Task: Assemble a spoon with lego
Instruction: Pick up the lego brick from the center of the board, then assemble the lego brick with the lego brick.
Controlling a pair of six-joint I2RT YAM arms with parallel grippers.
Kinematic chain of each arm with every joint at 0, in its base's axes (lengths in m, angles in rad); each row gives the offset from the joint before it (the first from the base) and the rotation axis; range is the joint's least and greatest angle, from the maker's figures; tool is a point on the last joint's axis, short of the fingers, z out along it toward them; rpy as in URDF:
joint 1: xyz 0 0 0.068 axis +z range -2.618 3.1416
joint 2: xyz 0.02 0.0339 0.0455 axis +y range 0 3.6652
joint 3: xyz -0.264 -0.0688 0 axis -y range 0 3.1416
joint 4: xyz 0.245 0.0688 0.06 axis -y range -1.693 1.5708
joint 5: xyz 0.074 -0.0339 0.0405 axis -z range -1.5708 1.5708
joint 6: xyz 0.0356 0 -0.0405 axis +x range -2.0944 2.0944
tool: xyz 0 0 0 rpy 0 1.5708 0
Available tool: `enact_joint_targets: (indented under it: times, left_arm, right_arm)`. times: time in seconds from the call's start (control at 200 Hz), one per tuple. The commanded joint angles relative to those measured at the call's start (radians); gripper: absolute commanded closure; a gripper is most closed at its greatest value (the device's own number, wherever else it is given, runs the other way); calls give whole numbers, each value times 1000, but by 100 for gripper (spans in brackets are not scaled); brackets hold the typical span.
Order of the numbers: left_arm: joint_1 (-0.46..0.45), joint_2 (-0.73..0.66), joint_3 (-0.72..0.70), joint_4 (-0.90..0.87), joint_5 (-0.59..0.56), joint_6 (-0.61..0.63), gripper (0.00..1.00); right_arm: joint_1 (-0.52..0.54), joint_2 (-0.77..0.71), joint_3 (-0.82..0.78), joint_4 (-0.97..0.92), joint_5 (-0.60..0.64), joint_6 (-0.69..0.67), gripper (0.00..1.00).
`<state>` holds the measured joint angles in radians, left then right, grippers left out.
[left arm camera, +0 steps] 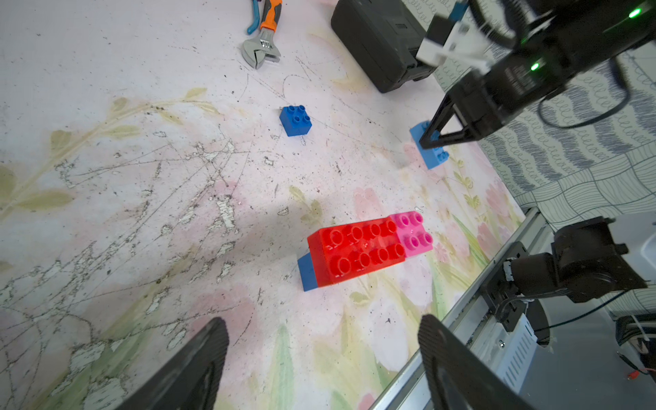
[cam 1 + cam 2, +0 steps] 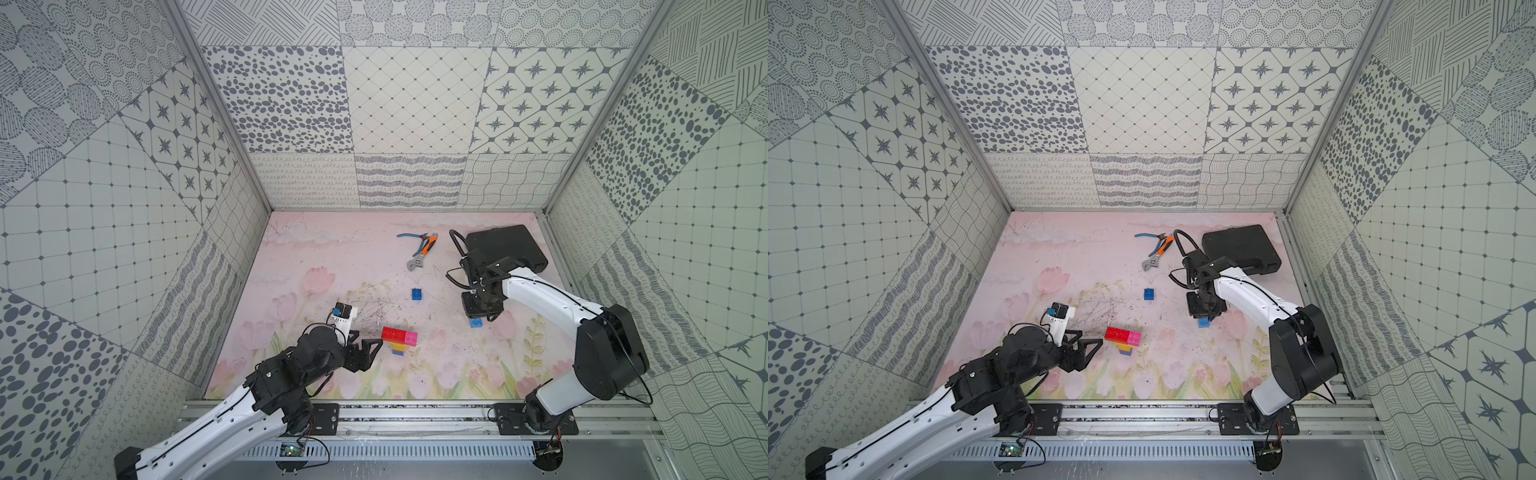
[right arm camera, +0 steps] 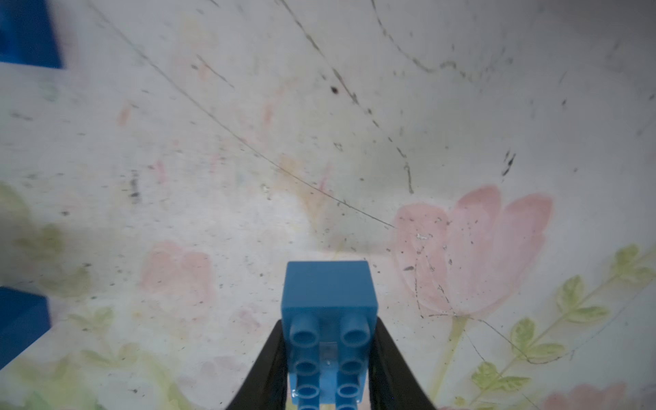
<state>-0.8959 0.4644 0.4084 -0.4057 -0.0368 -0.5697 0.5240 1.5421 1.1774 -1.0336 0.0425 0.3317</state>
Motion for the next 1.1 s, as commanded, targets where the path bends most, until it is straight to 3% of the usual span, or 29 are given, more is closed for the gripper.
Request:
enact_joint_targets:
  times: [0.0,0.26,0.465,0.82,1.096]
  left_arm:
    - [-12,81,37,77,-46,-19,15]
    - [-3,111,28,63,-86,-75,21]
    - [-1,36,-3,3,-115,-128,27]
    - [0,-123,-22,-198,-175,-234,38]
    - [-1,-166,-23,-281,-187,-282,48]
  right_arm:
    - [78,-32,124,-83,-37,-101,89]
    - [311,40,325,-209,-56,-322,88]
    - [416,182,525,-303,-79,-397,89]
    - [506,391,779,-442,-91,-496,89]
    - [545,442,799,-433,-99,-530,90]
